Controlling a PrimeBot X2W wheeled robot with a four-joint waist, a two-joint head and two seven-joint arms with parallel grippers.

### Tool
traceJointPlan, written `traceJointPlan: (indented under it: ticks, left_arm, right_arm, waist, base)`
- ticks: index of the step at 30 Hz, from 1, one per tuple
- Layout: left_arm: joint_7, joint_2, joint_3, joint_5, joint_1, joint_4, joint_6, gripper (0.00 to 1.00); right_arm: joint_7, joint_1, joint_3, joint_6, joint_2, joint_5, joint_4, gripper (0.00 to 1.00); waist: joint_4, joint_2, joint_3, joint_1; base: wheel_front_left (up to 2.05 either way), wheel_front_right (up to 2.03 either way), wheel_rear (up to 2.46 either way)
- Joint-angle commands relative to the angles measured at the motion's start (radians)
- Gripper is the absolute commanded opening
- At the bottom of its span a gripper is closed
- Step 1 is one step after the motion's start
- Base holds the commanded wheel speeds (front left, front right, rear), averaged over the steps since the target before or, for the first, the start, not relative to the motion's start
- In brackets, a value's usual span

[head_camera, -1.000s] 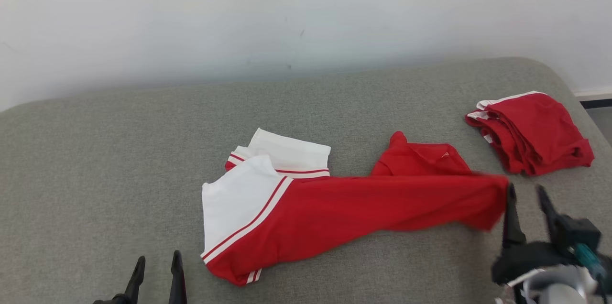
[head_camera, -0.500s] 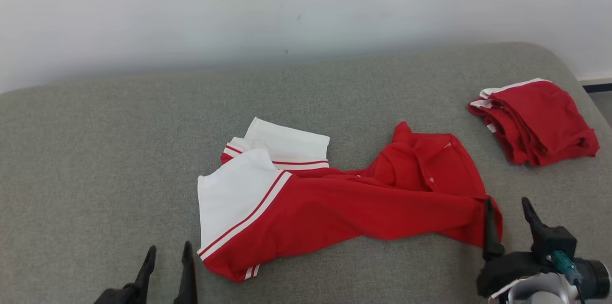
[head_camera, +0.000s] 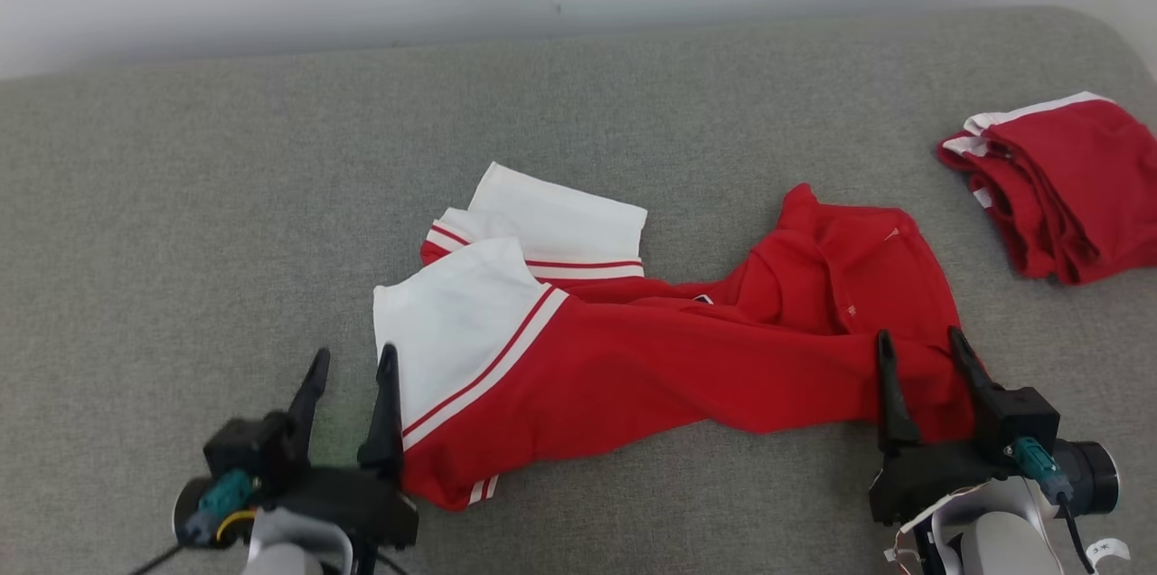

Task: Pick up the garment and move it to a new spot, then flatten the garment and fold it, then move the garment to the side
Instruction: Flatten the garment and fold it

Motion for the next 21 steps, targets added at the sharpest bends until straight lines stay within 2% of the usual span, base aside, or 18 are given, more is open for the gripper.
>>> traceJointPlan:
  ticks: [1,11,17,18,19,20,21]
  left_arm:
    - [-0.003,0.000,-0.001,-0.010,-0.030,0.016,-0.007,1.00]
    - [-0.003,0.019,-0.075,-0.014,-0.270,0.350,-0.005,1.00]
    - [-0.003,0.022,-0.084,0.005,-0.337,0.457,-0.002,1.00]
    - [-0.003,0.021,-0.092,0.011,-0.343,0.462,-0.003,0.76]
    - [-0.003,0.021,-0.102,0.017,-0.348,0.467,-0.004,0.05]
    - [-0.003,0.021,-0.110,0.019,-0.351,0.469,-0.006,0.00]
    - [-0.003,0.022,-0.118,0.027,-0.358,0.459,-0.007,0.00]
  right_arm:
    - [0.000,-0.007,0.002,-0.003,0.002,0.007,-0.005,1.00]
    - [0.000,-0.027,0.024,-0.003,0.002,0.010,-0.012,1.00]
    - [0.000,-0.032,0.025,-0.003,0.002,0.015,-0.022,1.00]
    - [0.000,-0.032,0.025,-0.003,0.002,0.016,-0.023,1.00]
    - [0.000,-0.032,0.025,-0.003,0.002,0.016,-0.024,1.00]
    - [0.000,-0.031,0.024,-0.003,0.002,0.015,-0.025,1.00]
    - [0.000,-0.031,0.023,-0.003,0.002,0.016,-0.026,1.00]
  waist:
    - [0.007,-0.0001,0.020,-0.0001]
    - [-0.010,-0.0001,0.054,-0.0001]
    - [-0.019,-0.0001,0.065,-0.0001]
    - [-0.019,-0.0001,0.067,-0.0001]
    - [-0.020,-0.0001,0.068,-0.0001]
    - [-0.020,-0.0001,0.069,-0.0001]
    - [-0.020,-0.0001,0.070,-0.0001]
  base:
    - [0.00,0.00,0.00]
    - [0.00,0.00,0.00]
    - [0.00,0.00,0.00]
    - [0.00,0.00,0.00]
    - [0.00,0.00,0.00]
    - [0.00,0.00,0.00]
    - [0.00,0.00,0.00]
